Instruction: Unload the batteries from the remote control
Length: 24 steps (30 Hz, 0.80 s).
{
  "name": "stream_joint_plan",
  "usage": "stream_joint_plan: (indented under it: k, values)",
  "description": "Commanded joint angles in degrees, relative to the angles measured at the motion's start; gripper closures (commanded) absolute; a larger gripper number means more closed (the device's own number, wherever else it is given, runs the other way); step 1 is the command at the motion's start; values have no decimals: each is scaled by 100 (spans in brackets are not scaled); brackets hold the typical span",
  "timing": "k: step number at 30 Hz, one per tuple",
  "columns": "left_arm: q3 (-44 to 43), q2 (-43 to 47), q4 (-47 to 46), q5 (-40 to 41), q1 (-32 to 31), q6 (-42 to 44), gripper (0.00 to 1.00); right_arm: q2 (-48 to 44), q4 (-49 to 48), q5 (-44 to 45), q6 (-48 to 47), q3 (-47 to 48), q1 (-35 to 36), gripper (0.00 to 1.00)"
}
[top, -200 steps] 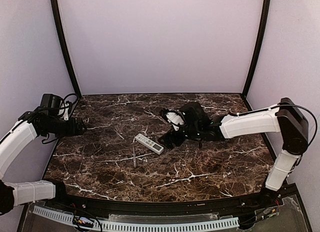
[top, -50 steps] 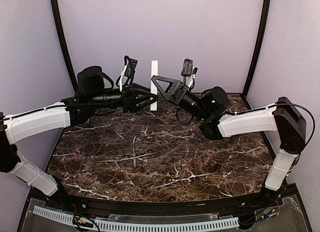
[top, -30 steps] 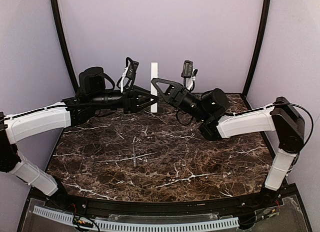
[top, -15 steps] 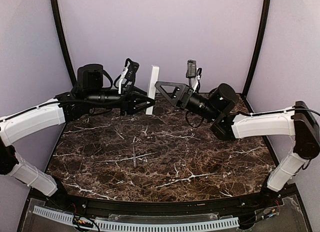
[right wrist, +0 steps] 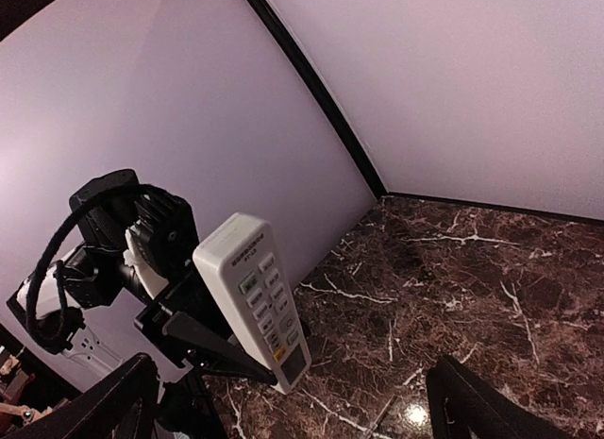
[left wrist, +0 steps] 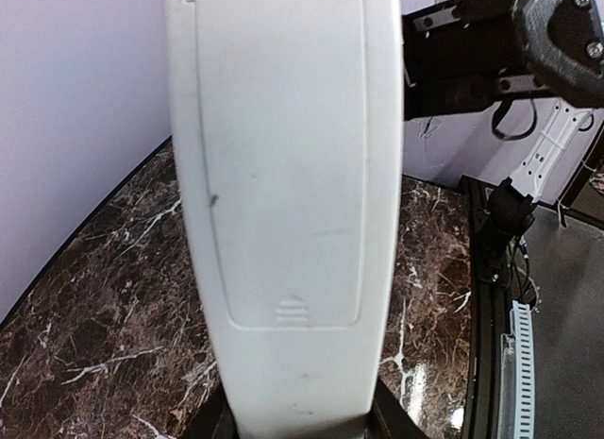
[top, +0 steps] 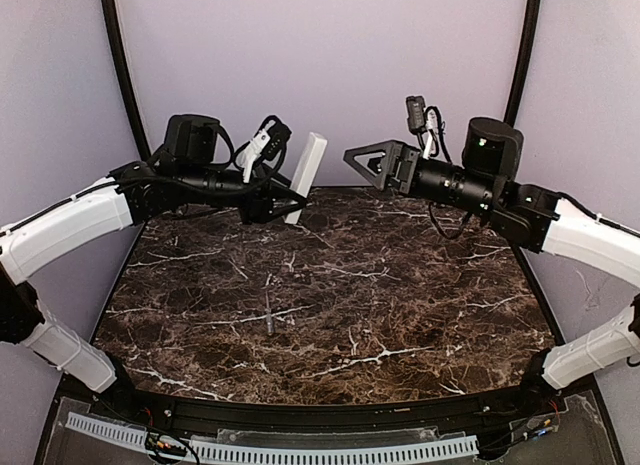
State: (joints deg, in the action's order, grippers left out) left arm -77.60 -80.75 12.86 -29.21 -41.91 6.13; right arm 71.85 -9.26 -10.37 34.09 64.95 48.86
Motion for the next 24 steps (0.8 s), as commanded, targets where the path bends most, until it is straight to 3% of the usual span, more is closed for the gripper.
stream_joint_plan:
  k: [1,13,24]
  values:
    - [-233,-229,591,749,-14,635,100,-190,2153,514,-81,614,-111,1]
    - [-122,-610,735,1505,-80,665,100,895,3576,283,173,1892,-122,7]
    - [7,-760,867,1721,-164,554,100,1840,3841,147,33,2565,-131,16]
